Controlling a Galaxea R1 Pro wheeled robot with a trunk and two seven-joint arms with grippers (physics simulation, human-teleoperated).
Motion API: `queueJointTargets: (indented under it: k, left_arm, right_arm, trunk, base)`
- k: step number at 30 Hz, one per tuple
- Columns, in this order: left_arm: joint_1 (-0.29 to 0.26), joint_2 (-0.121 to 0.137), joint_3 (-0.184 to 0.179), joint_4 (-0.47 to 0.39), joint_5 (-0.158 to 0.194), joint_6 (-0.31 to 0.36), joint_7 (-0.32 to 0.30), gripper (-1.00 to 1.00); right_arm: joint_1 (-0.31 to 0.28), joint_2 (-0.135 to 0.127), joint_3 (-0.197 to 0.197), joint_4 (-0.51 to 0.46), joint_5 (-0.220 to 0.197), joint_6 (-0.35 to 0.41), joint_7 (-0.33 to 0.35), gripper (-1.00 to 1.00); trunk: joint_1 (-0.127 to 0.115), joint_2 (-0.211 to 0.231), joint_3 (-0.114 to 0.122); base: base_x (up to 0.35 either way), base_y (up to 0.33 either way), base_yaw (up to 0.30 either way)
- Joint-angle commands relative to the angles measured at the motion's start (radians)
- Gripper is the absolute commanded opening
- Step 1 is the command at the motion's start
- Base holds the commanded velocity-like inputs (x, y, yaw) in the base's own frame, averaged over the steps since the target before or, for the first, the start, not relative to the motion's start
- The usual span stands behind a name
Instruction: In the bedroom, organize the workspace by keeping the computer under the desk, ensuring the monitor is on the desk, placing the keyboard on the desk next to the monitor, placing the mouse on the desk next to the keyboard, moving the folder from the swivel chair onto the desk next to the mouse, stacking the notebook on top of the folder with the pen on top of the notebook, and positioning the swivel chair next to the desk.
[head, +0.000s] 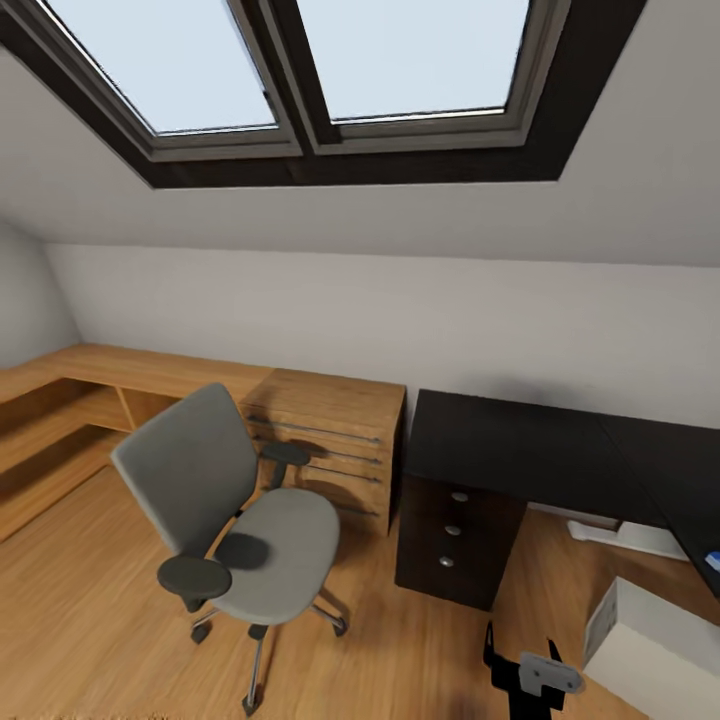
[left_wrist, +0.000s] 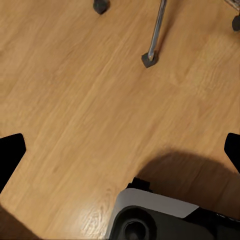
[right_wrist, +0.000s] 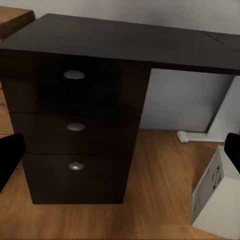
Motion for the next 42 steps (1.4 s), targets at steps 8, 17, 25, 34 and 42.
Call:
queueJointTargets:
  k: [8,17,25,34,42]
  left_arm:
    - [-0.001,0.012,-0.007,0.035,0.010,-0.149,0.006,1.00]
    - [-0.001,0.012,-0.015,0.121,0.008,-0.384,0.006,1.00]
    - [-0.001,0.007,-0.016,0.129,0.010,-0.509,0.006,1.00]
    - [0.000,-0.006,-0.018,0.141,0.008,-0.523,0.005,1.00]
    - [0.000,-0.035,-0.031,0.226,-0.091,-0.561,0.005,1.00]
  right_arm:
    - [0.022,-0.006,0.011,0.001,-0.003,-0.010,-0.001,1.00]
    - [0.056,-0.043,0.016,0.001,0.023,-0.010,0.004,1.00]
    - [0.129,-0.080,0.016,0.000,0.149,-0.010,0.006,1.00]
    - [0.228,-0.122,0.016,0.002,0.355,-0.010,0.006,1.00]
    - [0.268,-0.126,0.017,0.003,0.481,-0.010,0.010,1.00]
  trunk:
    - [-0.019,0.033,0.020]
    - [-0.019,0.033,0.025]
    - [-0.019,0.033,0.028]
    - [-0.019,0.033,0.028]
    - [-0.019,0.033,0.028]
  base:
    - [0.000,0.000,0.244]
    - [0.000,0.000,0.259]
    - [0.000,0.000,0.268]
    - [0.000,0.000,0.280]
    - [0.000,0.000,0.283]
